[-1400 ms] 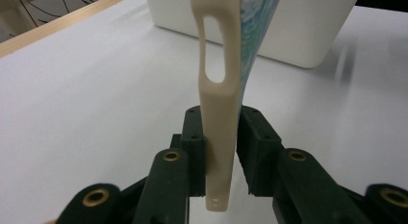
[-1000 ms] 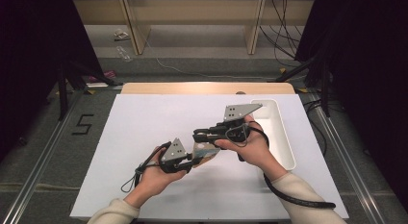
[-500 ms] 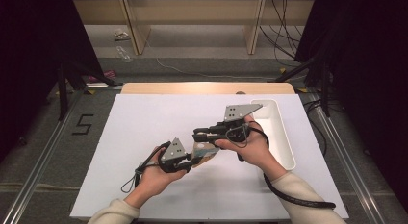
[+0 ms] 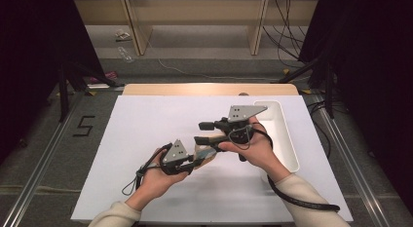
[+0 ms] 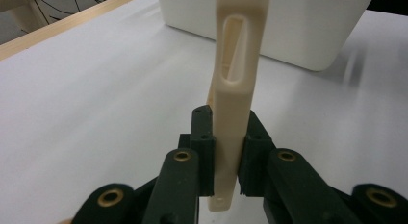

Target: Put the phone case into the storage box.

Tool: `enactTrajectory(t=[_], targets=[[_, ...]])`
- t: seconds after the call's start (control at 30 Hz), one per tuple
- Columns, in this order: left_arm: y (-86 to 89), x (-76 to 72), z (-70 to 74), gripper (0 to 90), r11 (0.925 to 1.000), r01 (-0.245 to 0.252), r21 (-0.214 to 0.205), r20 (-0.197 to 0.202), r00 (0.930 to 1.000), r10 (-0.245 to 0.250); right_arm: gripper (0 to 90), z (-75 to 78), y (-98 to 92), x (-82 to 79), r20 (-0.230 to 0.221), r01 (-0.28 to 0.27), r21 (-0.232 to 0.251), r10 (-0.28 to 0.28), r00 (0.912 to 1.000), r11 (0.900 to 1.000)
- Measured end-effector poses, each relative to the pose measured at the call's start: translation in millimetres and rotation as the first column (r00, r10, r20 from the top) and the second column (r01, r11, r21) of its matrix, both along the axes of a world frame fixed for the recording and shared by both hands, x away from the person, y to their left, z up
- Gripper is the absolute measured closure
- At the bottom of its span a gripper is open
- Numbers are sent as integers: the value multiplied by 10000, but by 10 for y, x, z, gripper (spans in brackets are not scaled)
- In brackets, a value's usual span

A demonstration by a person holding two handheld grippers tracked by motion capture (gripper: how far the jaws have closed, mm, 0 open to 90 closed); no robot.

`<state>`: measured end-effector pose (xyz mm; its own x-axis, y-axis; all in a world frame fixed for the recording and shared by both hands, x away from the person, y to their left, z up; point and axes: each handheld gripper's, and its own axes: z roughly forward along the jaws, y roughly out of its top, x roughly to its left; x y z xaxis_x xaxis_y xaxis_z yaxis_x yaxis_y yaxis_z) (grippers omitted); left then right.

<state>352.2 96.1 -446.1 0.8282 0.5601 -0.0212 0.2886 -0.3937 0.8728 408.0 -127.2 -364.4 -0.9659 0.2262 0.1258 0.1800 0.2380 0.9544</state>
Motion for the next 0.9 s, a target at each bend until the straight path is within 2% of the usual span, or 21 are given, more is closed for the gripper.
enactTrajectory(t=[0.1,0.13,0.3,0.4,0.5,0.7,0.8,0.9], targets=[[16,8,1,792,9999,-95,35,-6,10000,95,348,8,-18,13,2,185,299,-185,9998,9994],[17,8,1,792,9999,-125,21,-1,9999,125,310,15,-32,19,60,475,426,-478,9988,9980],[18,9,-6,791,9998,-219,22,-17,9998,220,269,31,-72,34,-10,770,879,-772,9970,9932],[33,15,-3,791,9992,-389,51,-32,9992,389,208,36,-112,50,-23,1255,1098,-1260,9920,9860],[48,21,-4,791,9981,-616,34,-97,9981,616,172,31,-122,56,-22,1516,1083,-1522,9883,9825],[85,37,0,790,9943,-1070,46,-110,9942,1070,128,10,-131,59,80,2187,930,-2204,9754,9714],[102,42,1,790,9909,-1346,-8,-97,9908,1346,55,-4,-132,66,138,2285,782,-2303,9730,9704],[119,49,2,789,9862,-1654,-101,-122,9862,1652,20,-27,-128,71,103,2420,676,-2432,9699,9679]])
